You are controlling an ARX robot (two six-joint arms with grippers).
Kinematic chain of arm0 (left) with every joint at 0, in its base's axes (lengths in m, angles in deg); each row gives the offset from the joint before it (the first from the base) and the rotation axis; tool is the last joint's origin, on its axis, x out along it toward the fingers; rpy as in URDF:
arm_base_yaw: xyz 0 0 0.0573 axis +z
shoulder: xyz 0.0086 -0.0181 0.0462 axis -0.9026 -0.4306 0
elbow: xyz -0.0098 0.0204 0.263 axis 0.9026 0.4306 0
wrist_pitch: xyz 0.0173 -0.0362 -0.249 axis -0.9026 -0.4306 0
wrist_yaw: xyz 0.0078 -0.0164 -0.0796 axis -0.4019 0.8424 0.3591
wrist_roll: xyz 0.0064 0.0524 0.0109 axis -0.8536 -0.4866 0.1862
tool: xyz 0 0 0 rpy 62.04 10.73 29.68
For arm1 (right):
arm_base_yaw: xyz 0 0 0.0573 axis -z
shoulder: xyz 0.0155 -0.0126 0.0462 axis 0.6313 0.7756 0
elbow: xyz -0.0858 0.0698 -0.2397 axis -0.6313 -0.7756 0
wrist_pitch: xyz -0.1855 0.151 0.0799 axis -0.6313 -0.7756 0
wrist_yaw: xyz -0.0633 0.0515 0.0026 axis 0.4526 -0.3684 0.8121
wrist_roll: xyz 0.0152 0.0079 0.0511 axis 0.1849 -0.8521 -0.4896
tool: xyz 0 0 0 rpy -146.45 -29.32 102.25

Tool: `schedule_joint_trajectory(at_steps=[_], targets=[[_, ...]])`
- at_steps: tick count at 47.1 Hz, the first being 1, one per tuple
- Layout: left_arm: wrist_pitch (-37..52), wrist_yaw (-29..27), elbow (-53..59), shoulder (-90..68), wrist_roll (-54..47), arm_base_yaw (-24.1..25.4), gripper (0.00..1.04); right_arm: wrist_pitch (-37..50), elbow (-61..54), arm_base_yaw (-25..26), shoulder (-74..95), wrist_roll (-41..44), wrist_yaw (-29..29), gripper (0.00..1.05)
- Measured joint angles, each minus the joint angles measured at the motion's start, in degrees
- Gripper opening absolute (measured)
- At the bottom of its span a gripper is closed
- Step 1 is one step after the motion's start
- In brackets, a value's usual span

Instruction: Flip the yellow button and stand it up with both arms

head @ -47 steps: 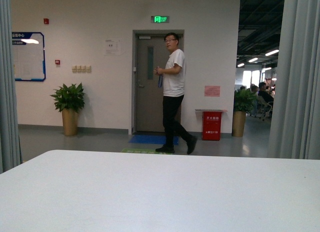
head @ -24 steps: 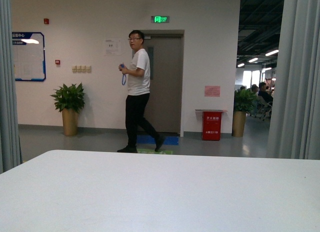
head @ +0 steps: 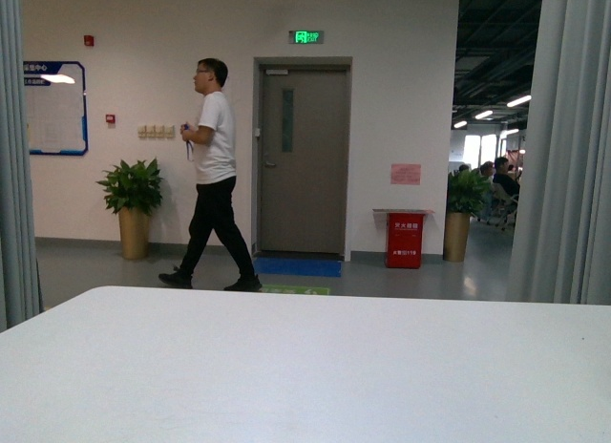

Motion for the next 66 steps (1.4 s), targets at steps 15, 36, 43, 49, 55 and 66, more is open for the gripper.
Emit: schedule_joint_trajectory(at_steps=[15, 36, 43, 49, 55, 66], targets=[[0.0, 0.0, 0.0, 0.0, 0.0, 0.0, 0.98, 0.17, 0.09, 0.11, 0.11, -0.13, 0.39, 0.37], [0.0, 0.0, 0.0, 0.0, 0.0, 0.0, 0.98, 0.22, 0.68, 0.39, 0.59, -0.09, 0.83, 0.48], [0.0, 0.0, 0.0, 0.0, 0.0, 0.0, 0.98, -0.11, 0.7, 0.57, 0.83, -0.09, 1.29, 0.68], [0.0, 0.0, 0.0, 0.0, 0.0, 0.0, 0.98, -0.28, 0.7, 0.74, 0.94, -0.09, 1.57, 0.91], [0.0, 0.0, 0.0, 0.0, 0.0, 0.0, 0.98, -0.31, 0.7, 0.79, 0.94, -0.28, 1.75, 0.97], [0.0, 0.0, 0.0, 0.0, 0.0, 0.0, 0.98, -1.99, 0.57, 0.79, 0.24, -0.42, 1.22, 0.97]])
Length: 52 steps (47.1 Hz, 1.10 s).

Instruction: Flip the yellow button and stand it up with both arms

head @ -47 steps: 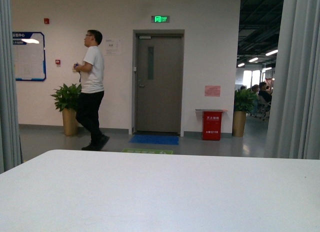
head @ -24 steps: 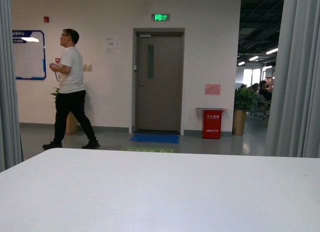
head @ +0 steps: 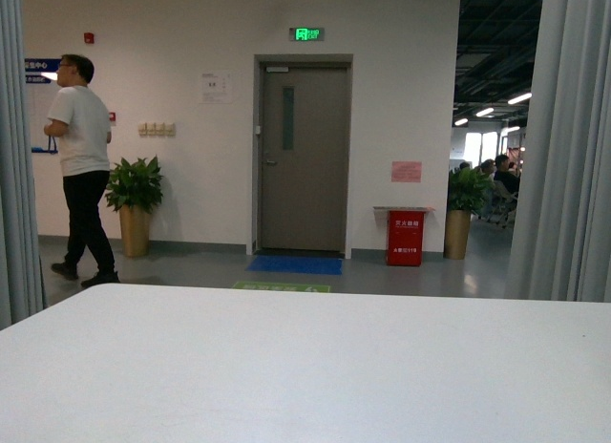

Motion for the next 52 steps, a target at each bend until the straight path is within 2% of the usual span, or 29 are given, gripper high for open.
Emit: schedule_joint_trajectory(at_steps=[18, 35, 52], targets=[[0.0, 0.0, 0.0, 0.0, 0.0, 0.0, 0.98, -4.42, -1.92, 0.28, -7.32, -1.81, -4.39, 0.97], [0.0, 0.0, 0.0, 0.0, 0.0, 0.0, 0.98, -9.53, -8.76, -1.84, -22.38, -3.56, -13.97, 0.97], [0.0, 0.0, 0.0, 0.0, 0.0, 0.0, 0.98, -17.73, -23.96, -5.35, -44.94, -7.76, -32.3, 0.97]])
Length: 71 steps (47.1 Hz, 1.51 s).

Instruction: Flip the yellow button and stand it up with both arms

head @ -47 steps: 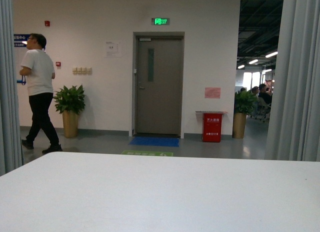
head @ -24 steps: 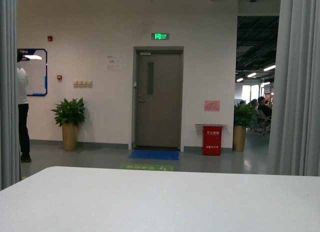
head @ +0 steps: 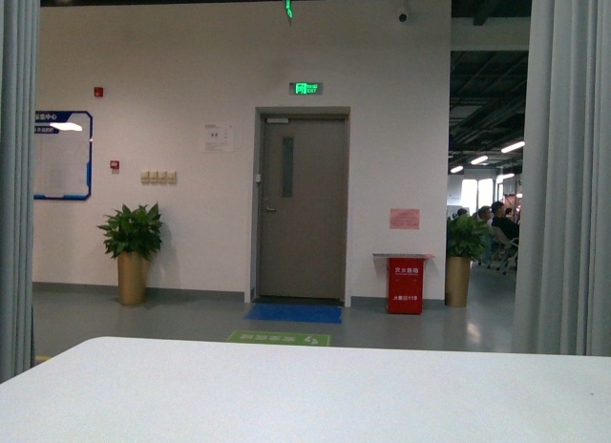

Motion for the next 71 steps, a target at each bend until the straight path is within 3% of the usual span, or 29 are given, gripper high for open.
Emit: schedule_joint_trajectory(at_steps=[7, 16, 19, 22, 29, 34, 38, 42, 71], targets=[[0.0, 0.0, 0.0, 0.0, 0.0, 0.0, 0.98, -2.6, -3.63, 0.59, -6.34, -1.86, -5.97, 0.97], [0.0, 0.0, 0.0, 0.0, 0.0, 0.0, 0.98, -5.57, -10.62, 5.66, -18.67, -5.97, -18.82, 0.97], [0.0, 0.0, 0.0, 0.0, 0.0, 0.0, 0.98, 8.28, -18.71, 4.31, -25.29, -0.17, -6.54, 0.85], [0.0, -0.02, 0.0, 0.0, 0.0, 0.0, 0.98, 17.97, -26.73, 3.89, -33.14, 5.53, 0.76, 0.73], [0.0, 0.0, 0.0, 0.0, -0.02, 0.0, 0.98, 12.48, -39.63, 4.39, -52.3, 10.99, 2.27, 0.42], [0.0, 0.0, 0.0, 0.0, -0.02, 0.0, 0.98, 12.2, -42.38, 1.22, -56.7, 11.89, 5.49, 0.19], [0.0, -0.02, 0.0, 0.0, -0.02, 0.0, 0.98, 12.04, -43.17, -5.29, -58.12, 12.37, 13.79, 0.03], [0.0, 0.02, 0.0, 0.0, -0.04, 0.0, 0.98, 12.07, -43.91, -8.26, -58.82, 12.41, 14.21, 0.03], [0.0, 0.0, 0.0, 0.0, -0.04, 0.0, 0.98, 12.44, -47.93, -8.44, -62.47, 12.41, 14.8, 0.03]])
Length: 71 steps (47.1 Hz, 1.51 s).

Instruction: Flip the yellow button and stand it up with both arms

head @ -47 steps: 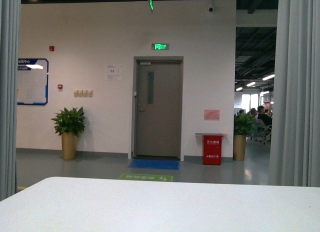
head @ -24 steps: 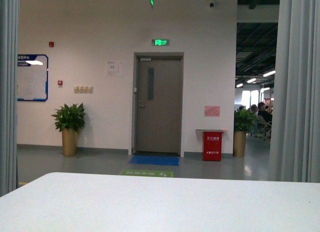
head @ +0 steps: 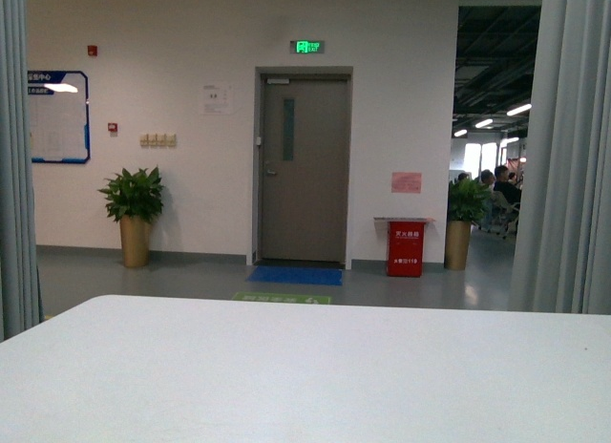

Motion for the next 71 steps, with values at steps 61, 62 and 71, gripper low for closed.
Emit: schedule_joint_trajectory(at_steps=[61, 62, 71], targets=[[0.0, 0.0, 0.0, 0.0, 0.0, 0.0, 0.98, 0.0, 0.0, 0.0, -0.02, 0.0, 0.0, 0.97], [0.0, -0.02, 0.0, 0.0, 0.0, 0.0, 0.98, 0.0, 0.0, 0.0, -0.02, 0.02, 0.0, 0.97], [0.0, 0.0, 0.0, 0.0, 0.0, 0.0, 0.98, 0.0, 0.0, 0.0, -0.02, 0.02, 0.0, 0.97]])
